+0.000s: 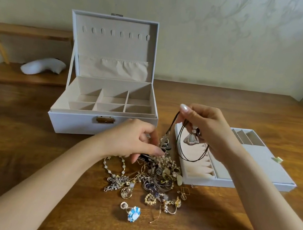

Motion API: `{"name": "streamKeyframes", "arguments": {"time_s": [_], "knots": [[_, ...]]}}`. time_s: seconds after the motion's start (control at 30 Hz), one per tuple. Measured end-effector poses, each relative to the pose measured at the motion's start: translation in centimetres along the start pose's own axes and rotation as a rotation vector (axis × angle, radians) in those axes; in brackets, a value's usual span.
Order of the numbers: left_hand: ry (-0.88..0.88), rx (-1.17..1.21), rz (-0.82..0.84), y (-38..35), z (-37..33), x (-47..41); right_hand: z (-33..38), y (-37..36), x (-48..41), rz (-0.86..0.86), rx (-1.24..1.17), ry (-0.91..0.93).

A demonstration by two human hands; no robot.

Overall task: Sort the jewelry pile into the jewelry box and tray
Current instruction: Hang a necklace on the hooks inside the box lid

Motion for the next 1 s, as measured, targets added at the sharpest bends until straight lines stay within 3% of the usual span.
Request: {"name": "streamKeyframes", "arguments": {"time_s": [0.13, 0.37, 0.57, 0.73, 0.9, 1.0], "knots": [[0.039, -0.114, 0.002, 0.0, -0.3, 0.3, 0.3, 0.9, -0.1, -0.033, -0.126, 0.038], [-0.239, -0.008, -0.273, 0.1, -2.0, -0.2, 1.1, 0.4, -0.2, 0.011, -0.244, 0.124], [-0.349, -0.040, -0.454, 1.6, -2.1, 0.0, 1.0, 1.2, -0.2, -0.033, -0.424, 0.083], [-0.247, 0.125, -0.329, 1.4, -1.5, -0.3, 1.0, 1.5, -0.4, -0.029, -0.459, 0.078], [-0.307, 0.475, -0.263, 0.3, -2.8, -0.4, 1.1, 0.6, -0.5, 0.068, -0.455, 0.083], [-0.339, 0.573, -0.310, 1.0, -3.2, 0.0, 0.7, 0.5, -0.7, 0.082, -0.405, 0.079]]}}
Point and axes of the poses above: each hand's wrist, its own x-axis away from the middle knuckle, its own y-axis out of the back of the hand, z = x × y, the point moved 6 cm from there along -x, towards the middle knuckle, and after that the axes turned 6 degrees about x, right-handed, at the moved point
